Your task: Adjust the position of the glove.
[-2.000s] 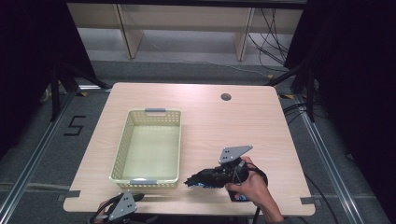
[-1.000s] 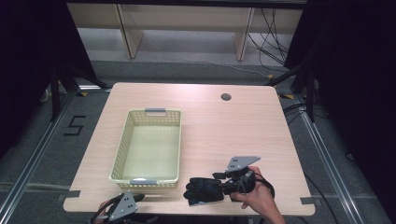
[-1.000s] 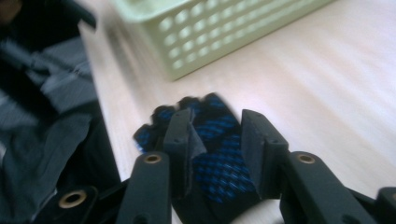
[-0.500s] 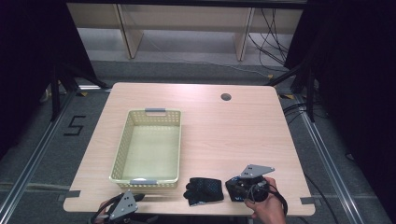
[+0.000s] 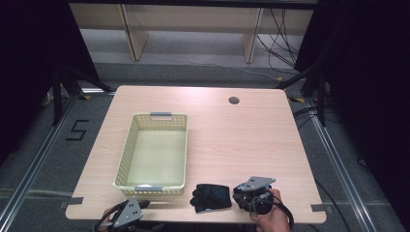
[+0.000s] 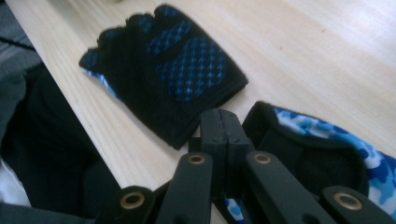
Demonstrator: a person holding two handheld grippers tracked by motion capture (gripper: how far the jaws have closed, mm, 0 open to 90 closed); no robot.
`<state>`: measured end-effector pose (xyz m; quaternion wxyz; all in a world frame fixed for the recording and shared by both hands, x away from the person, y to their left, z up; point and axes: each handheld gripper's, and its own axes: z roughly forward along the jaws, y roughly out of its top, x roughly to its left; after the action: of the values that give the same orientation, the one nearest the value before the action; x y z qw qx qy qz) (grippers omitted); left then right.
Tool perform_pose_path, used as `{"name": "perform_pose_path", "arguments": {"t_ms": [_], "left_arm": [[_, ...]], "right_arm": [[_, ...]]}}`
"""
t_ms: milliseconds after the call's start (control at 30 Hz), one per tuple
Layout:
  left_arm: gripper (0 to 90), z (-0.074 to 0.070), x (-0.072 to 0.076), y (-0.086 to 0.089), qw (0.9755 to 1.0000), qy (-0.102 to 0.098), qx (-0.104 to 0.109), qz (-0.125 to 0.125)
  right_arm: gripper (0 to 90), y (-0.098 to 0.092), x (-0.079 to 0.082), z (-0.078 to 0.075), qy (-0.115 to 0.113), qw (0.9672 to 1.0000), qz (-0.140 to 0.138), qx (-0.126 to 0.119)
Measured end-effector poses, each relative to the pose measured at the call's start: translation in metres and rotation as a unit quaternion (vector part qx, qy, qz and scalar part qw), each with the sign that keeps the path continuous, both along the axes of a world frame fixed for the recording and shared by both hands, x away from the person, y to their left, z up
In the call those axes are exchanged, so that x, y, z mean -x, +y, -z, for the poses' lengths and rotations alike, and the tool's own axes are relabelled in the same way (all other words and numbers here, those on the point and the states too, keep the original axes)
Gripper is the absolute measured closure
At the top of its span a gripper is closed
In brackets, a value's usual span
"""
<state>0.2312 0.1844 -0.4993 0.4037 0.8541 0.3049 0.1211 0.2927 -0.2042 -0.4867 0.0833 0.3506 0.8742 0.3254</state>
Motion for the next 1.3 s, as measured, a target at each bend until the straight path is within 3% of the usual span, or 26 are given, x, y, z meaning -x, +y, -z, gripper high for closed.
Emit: {"name": "perform_pose_path", "arguments": {"t_ms": [67, 133, 167, 267, 367, 433, 533, 567, 633, 700, 767, 833, 867, 900, 933, 1000, 1033, 1067, 1100, 1167, 1200, 1233, 1300], "left_arm": [[16.8, -0.001, 0.000, 0.000, 0.9999, -0.010, 0.000, 0.007], [16.8, 0.000, 0.001, -0.001, 1.0000, -0.004, 0.008, -0.004], [16.8, -0.001, 0.000, 0.000, 1.0000, -0.003, 0.003, 0.005], [16.8, -0.001, -0.001, 0.001, 0.9999, -0.005, -0.001, 0.013], [16.8, -0.002, -0.001, 0.001, 0.9999, -0.007, -0.001, 0.010], [16.8, -0.001, 0.000, 0.000, 0.9999, -0.008, 0.000, 0.008], [16.8, -0.001, 0.000, 0.000, 0.9999, -0.010, 0.000, 0.007], [16.8, -0.001, 0.001, 0.000, 1.0000, 0.002, 0.006, 0.004], [16.8, -0.001, 0.000, 0.000, 1.0000, 0.003, 0.005, 0.005], [16.8, -0.001, 0.000, 0.001, 0.9999, -0.007, -0.002, 0.009], [16.8, -0.002, 0.000, 0.001, 0.9999, -0.007, -0.001, 0.009], [16.8, -0.001, 0.000, 0.000, 0.9999, -0.008, 0.000, 0.008], [16.8, -0.001, 0.000, 0.000, 0.9999, -0.010, 0.004, 0.008], [16.8, -0.001, 0.000, 0.000, 0.9999, -0.010, 0.004, 0.008], [16.8, -0.001, -0.001, -0.001, 0.9999, -0.007, 0.005, 0.008], [16.9, 0.000, 0.000, -0.001, 0.9999, -0.012, 0.010, 0.004], [17.2, 0.000, 0.000, -0.002, 0.9998, -0.012, 0.013, 0.001], [17.2, -0.001, 0.000, -0.001, 0.9999, -0.009, 0.009, 0.001], [17.2, -0.001, 0.000, -0.001, 1.0000, -0.001, 0.008, -0.002], [17.2, -0.001, -0.001, 0.000, 1.0000, -0.001, -0.002, -0.001], [17.2, 0.000, 0.000, -0.002, 0.9999, -0.001, 0.012, -0.005], [17.2, 0.000, 0.000, -0.002, 0.9998, -0.012, 0.014, 0.000], [17.2, -0.001, 0.002, -0.002, 0.9998, 0.000, 0.017, -0.009]], "right_arm": [[90.0, 0.000, 0.002, 0.001, 0.005, 1.0000, 0.001, 0.008], [90.0, -0.002, 0.002, 0.005, 0.000, 0.9998, 0.000, 0.019], [90.0, -0.004, 0.004, 0.004, 0.009, 0.9995, 0.002, 0.029], [90.0, -0.012, 0.007, 0.007, 0.018, 0.9991, 0.015, 0.035], [90.0, -0.018, 0.013, 0.009, 0.013, 0.9993, 0.018, 0.029], [90.0, -0.023, 0.016, 0.007, 0.016, 0.9991, 0.011, 0.039], [90.0, -0.028, 0.020, 0.007, 0.020, 0.9990, 0.022, 0.034], [90.0, -0.036, 0.023, 0.007, 0.019, 0.9990, 0.026, 0.033], [90.0, -0.040, 0.025, 0.008, 0.015, 0.9990, 0.032, 0.027], [90.0, -0.051, 0.029, 0.007, 0.023, 0.9984, 0.048, 0.020], [90.0, -0.059, 0.030, 0.008, 0.006, 0.9983, 0.055, 0.017], [90.0, -0.062, 0.030, 0.006, 0.009, 0.9979, 0.058, 0.027], [90.0, -0.070, 0.030, 0.005, 0.023, 0.9948, 0.082, 0.056], [90.0, -0.074, 0.029, 0.007, 0.022, 0.9947, 0.088, 0.048], [90.0, -0.076, 0.029, 0.006, 0.029, 0.9937, 0.100, 0.041], [90.0, -0.076, 0.028, 0.006, 0.017, 0.9940, 0.102, 0.036], [90.0, -0.077, 0.027, -0.002, 0.001, 0.9951, 0.092, 0.036], [90.0, -0.076, 0.028, -0.006, 0.000, 0.9950, 0.095, 0.033], [90.0, -0.073, 0.029, -0.004, -0.008, 0.9939, 0.110, 0.011], [90.0, -0.071, 0.025, -0.004, 0.004, 0.9960, 0.087, 0.023], [90.0, -0.068, 0.024, 0.000, -0.002, 0.9954, 0.095, 0.014], [90.0, -0.067, 0.023, -0.001, 0.013, 0.9947, 0.097, 0.032], [90.0, -0.065, 0.023, -0.001, 0.020, 0.9937, 0.106, 0.032]]}}
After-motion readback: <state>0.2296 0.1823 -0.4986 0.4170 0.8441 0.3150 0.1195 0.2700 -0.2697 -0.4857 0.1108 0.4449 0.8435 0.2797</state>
